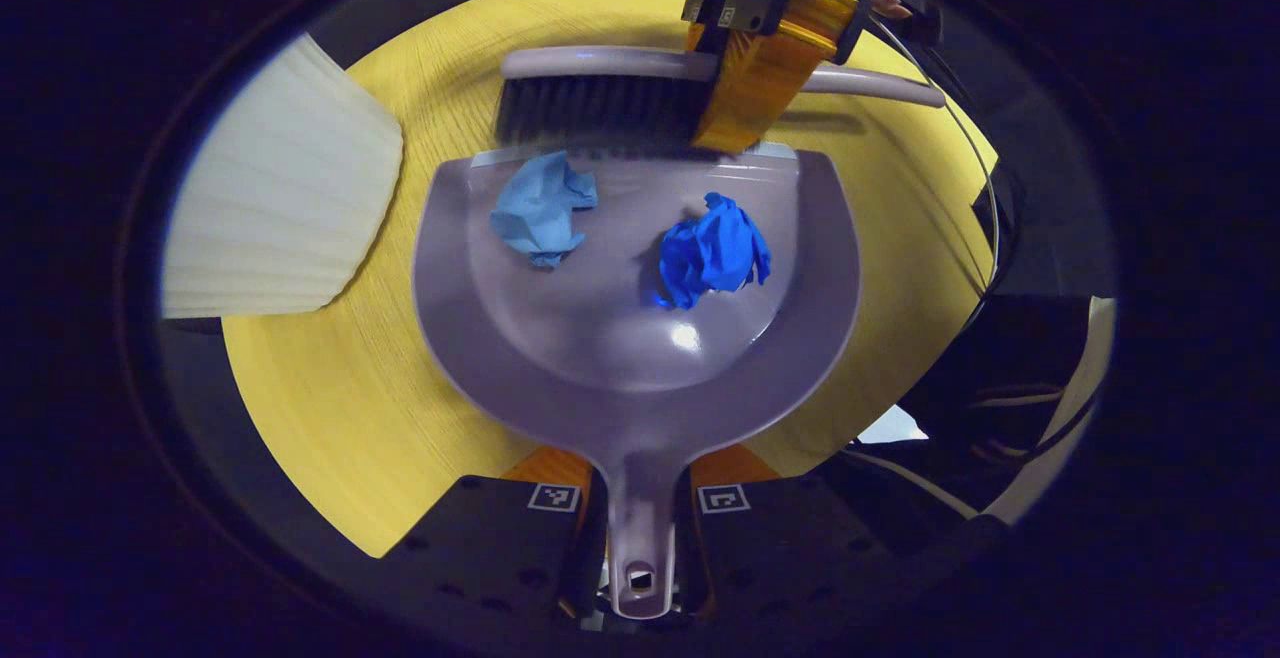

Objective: Pick up the small broom and dustpan from the desktop, sweep the trash into the dustpan with the broom, and then empty the trash into the garbage bin.

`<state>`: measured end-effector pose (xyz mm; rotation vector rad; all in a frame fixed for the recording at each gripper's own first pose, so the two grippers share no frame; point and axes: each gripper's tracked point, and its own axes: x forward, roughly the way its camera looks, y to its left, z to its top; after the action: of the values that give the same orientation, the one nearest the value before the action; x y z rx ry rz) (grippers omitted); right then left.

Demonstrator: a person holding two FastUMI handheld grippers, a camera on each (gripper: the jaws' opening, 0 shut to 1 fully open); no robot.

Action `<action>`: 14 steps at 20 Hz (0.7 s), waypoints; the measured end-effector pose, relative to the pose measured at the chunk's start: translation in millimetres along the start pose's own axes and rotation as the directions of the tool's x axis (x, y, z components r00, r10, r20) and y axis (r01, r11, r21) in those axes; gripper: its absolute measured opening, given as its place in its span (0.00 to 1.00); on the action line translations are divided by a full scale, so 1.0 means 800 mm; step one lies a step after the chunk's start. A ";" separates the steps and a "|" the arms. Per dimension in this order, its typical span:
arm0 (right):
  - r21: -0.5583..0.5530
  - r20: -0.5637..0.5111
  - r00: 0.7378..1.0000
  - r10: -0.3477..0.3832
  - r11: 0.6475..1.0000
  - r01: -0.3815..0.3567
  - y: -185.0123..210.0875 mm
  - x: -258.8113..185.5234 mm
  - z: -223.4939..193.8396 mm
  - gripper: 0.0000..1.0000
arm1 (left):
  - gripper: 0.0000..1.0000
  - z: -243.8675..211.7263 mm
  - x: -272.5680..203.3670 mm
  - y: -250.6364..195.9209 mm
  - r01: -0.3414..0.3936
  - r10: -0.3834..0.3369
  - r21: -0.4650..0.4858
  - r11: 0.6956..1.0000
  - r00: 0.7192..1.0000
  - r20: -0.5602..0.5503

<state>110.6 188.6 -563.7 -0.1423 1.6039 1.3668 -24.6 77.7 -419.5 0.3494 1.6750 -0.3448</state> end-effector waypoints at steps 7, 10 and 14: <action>0.158 0.527 0.845 -0.089 0.987 0.006 0.030 -0.134 0.037 0.35 | 0.27 0.029 -0.016 0.010 -0.092 0.111 -0.076 0.993 0.947 0.300; 0.216 0.701 0.693 -0.170 0.976 0.020 0.027 -0.209 0.030 0.35 | 0.27 0.044 -0.029 0.008 -0.123 0.157 -0.108 0.987 0.895 0.418; 0.267 0.852 0.446 -0.275 0.960 0.082 0.021 -0.262 0.002 0.34 | 0.27 0.075 -0.068 0.015 -0.139 0.220 -0.184 0.973 0.795 0.565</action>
<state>207.5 96.3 -401.7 0.4617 0.7479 0.8354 40.9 61.7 -373.4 0.2646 1.0381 -0.1677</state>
